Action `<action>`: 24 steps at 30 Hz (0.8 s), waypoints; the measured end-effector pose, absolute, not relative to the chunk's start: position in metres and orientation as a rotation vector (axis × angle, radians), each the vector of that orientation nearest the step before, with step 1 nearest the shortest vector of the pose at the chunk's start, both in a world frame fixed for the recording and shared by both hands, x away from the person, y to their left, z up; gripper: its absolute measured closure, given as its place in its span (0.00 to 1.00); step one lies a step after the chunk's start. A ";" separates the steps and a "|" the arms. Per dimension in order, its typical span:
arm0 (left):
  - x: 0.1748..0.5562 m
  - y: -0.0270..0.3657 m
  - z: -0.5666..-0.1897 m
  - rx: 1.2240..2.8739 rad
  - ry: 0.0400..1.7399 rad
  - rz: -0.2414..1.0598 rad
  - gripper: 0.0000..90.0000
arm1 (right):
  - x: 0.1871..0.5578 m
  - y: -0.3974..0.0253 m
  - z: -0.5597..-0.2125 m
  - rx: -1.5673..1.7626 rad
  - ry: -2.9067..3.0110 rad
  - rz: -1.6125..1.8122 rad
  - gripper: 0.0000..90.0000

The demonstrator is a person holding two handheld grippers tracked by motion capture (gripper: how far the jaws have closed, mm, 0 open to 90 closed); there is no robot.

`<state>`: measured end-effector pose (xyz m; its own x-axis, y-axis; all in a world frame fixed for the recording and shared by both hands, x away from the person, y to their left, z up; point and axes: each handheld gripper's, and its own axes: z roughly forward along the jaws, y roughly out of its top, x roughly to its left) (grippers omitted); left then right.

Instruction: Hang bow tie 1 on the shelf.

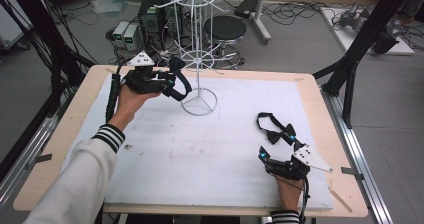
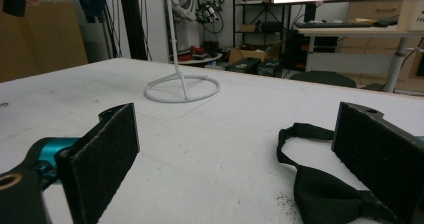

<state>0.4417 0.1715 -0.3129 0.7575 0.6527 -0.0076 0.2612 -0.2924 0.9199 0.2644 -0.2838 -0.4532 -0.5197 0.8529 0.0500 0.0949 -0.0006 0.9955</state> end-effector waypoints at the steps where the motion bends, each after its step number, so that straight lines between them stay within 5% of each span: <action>1: 0.441 0.171 -0.312 1.887 0.713 0.442 0.37 | 0.264 -0.284 -0.453 0.992 1.661 1.586 0.05; 4: 0.438 0.172 -0.312 1.887 0.696 0.444 0.20 | 0.264 -0.284 -0.453 0.988 1.660 1.585 0.05; 24: 0.413 0.215 -0.313 1.744 0.617 0.468 0.19 | 0.265 -0.284 -0.453 0.997 1.659 1.582 0.05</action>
<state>0.4127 0.2154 -0.3134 0.7810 0.6245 -0.0067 0.1617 -0.1920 0.9680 0.2645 -0.2836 -0.4531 -0.5147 0.8554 0.0576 0.0982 -0.0080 0.9951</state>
